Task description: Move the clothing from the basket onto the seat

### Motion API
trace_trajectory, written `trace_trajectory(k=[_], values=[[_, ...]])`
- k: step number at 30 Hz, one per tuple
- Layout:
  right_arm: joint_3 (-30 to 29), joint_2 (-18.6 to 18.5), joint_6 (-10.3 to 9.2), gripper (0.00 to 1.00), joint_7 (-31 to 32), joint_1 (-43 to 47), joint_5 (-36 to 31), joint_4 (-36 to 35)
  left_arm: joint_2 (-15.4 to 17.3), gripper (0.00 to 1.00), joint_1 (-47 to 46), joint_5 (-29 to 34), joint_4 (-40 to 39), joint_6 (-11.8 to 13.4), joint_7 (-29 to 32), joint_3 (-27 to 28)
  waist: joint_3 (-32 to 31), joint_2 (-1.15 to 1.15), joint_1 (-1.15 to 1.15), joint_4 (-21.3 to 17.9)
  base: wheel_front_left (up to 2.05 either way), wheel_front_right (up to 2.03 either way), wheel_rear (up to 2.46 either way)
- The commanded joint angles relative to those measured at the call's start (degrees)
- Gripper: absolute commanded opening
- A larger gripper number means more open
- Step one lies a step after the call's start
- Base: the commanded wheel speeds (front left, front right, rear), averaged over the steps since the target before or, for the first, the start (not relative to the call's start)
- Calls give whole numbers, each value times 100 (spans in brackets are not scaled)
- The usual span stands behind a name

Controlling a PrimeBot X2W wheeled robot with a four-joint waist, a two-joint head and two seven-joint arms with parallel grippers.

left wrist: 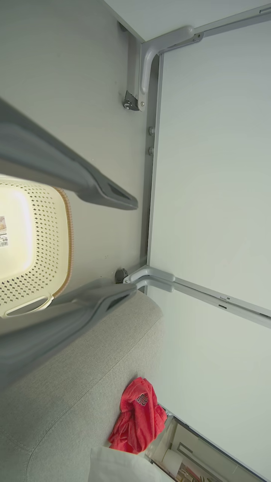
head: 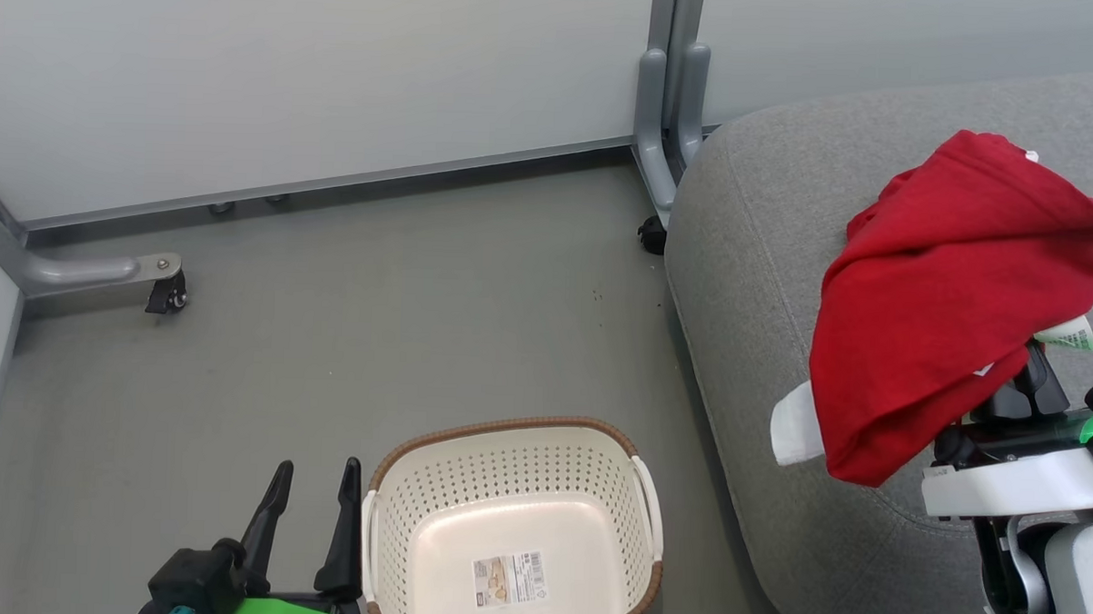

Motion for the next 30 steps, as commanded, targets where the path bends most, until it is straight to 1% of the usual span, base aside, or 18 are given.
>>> trace_trajectory(k=[1,19,25,30], values=[[-2,-7,-8,0,-18,47,-11,1,19,100,33,32,8,-15,-1,10,-4,0,0,-4,0,0,0],[23,-23,-8,0,-19,-46,7,-10,19,100,0,29,-24,-15,-1,13,-21,0,0,-101,0,0,0],[-23,-40,-8,0,-19,-116,6,-60,19,100,-46,24,-48,-15,-1,-33,46,0,0,-347,0,0,0],[-114,-67,-8,0,-19,-146,-4,-79,19,100,-144,5,-48,-15,-1,-94,121,0,0,-654,0,0,0]])
